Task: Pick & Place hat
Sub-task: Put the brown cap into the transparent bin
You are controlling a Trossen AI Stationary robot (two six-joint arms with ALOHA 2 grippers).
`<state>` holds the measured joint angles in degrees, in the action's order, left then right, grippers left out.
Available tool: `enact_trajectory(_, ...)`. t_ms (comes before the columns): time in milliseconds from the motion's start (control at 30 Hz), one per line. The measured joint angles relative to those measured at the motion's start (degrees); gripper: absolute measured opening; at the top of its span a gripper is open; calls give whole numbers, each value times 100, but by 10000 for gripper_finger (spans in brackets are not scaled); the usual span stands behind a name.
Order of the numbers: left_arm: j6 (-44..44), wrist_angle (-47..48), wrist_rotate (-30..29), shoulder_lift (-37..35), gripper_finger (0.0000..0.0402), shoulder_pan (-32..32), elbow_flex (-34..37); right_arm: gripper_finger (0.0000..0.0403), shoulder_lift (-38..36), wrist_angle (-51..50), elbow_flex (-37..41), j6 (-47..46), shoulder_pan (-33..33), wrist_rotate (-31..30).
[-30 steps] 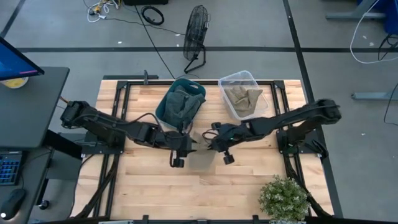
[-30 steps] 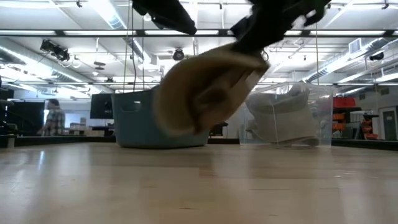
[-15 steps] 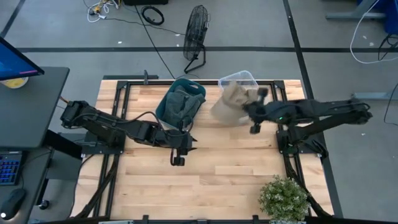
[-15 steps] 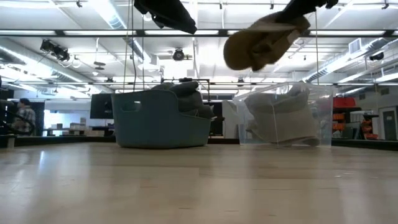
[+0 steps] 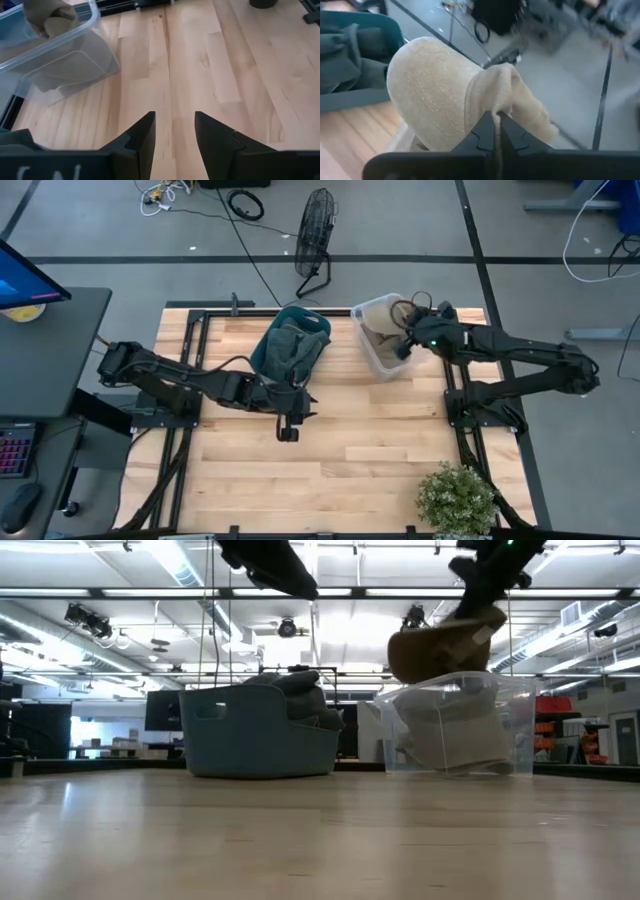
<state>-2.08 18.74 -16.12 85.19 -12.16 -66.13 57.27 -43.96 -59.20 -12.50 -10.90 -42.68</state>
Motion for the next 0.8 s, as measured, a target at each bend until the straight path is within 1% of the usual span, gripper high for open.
enact_trajectory(133, 0, 2, 0, 0, 140, 50, 0, 7, 393, -354, 0, -796, -165, 23)
enact_trajectory(267, -5, 9, 0, 0, 140, 50, 0, 8, 816, -464, 0, -1376, -336, 130)
enact_trajectory(300, -1, 14, 0, 0, 140, 50, 0, 8, 902, -462, 0, -1428, -379, 283)
enact_trajectory(400, 23, 86, 2, 0, 140, 47, 0, 19, 1100, -452, -2, -1443, -516, 1005)
enact_trajectory(467, 33, 144, 0, 0, 140, 47, 0, 34, 1163, -449, -2, -1294, -558, 1136)
enact_trajectory(567, 38, 272, 1, 0, 140, 47, 0, 63, 1164, -449, -4, -1103, -570, 1124)
enact_trajectory(700, 41, 306, 2, 4, 140, 41, 0, 107, 986, -453, -4, -947, -553, 1161)
enact_trajectory(800, 42, 306, 2, 4, 140, 41, 0, 137, 733, -456, -10, -814, -552, 1526)
